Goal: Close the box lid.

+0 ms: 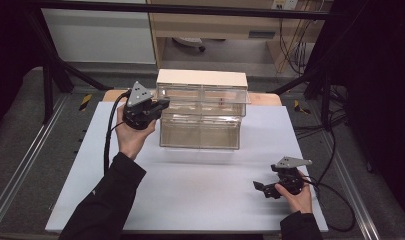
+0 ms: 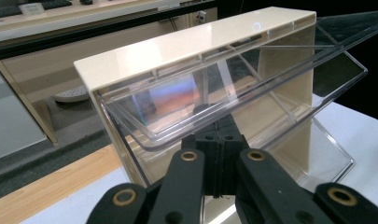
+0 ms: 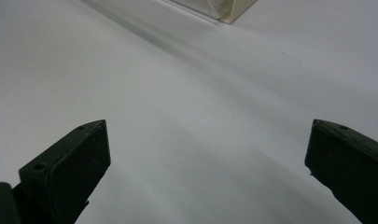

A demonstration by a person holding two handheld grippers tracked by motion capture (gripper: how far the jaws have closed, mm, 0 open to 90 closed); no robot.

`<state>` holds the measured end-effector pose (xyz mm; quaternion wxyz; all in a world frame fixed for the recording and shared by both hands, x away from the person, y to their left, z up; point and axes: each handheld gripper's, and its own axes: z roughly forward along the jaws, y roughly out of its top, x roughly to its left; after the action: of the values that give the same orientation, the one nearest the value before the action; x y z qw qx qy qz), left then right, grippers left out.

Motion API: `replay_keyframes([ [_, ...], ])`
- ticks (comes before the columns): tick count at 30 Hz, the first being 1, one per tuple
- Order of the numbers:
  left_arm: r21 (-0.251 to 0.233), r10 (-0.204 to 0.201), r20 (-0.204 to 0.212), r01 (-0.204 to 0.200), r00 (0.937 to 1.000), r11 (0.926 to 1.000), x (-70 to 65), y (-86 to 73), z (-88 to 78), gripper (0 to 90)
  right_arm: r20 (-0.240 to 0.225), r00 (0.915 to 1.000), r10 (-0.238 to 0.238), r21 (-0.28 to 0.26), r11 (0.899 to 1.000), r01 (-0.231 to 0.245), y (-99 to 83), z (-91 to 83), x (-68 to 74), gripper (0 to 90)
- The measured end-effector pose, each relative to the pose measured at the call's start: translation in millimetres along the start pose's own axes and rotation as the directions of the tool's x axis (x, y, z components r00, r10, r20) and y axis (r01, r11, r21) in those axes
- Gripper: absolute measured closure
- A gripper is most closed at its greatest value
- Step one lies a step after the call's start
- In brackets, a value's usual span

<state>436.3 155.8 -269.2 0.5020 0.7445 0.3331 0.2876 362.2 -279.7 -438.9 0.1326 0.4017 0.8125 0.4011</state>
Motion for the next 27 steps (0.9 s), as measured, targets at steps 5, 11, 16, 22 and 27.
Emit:
replay_keyframes([
  [5, 0.007, 0.004, 0.002, -0.004, 1.0, 1.0, 0.3, -2.9, 0.1, 90.0, 0.003, 1.0, -0.007, 0.001, 1.0, 0.007, -0.1, 0.7, -0.2, 0.9],
  [11, 0.016, 0.004, 0.002, -0.004, 1.0, 0.9999, -0.4, -7.1, 0.8, 90.0, 0.002, 1.0, -0.004, 0.006, 1.0, 0.004, -0.4, 1.5, 0.9, 0.9],
  [16, 0.021, 0.0, 0.007, 0.0, 1.0, 0.9998, -0.9, -11.2, 2.2, 90.0, 0.004, 1.0, -0.005, 0.004, 1.0, 0.005, -0.2, 0.7, 0.2, 0.9],
  [22, 0.029, 0.0, 0.008, 0.0, 1.0, 0.9996, -1.7, -14.5, 3.7, 90.0, 0.005, 1.0, -0.005, 0.007, 1.0, 0.005, -0.1, 0.9, 0.3, 0.9],
  [27, 0.035, -0.003, 0.013, 0.002, 0.9999, 0.9994, -2.3, -17.9, 4.7, 90.0, 0.007, 1.0, -0.005, 0.011, 1.0, 0.005, 0.0, 0.9, 0.3, 0.9],
])
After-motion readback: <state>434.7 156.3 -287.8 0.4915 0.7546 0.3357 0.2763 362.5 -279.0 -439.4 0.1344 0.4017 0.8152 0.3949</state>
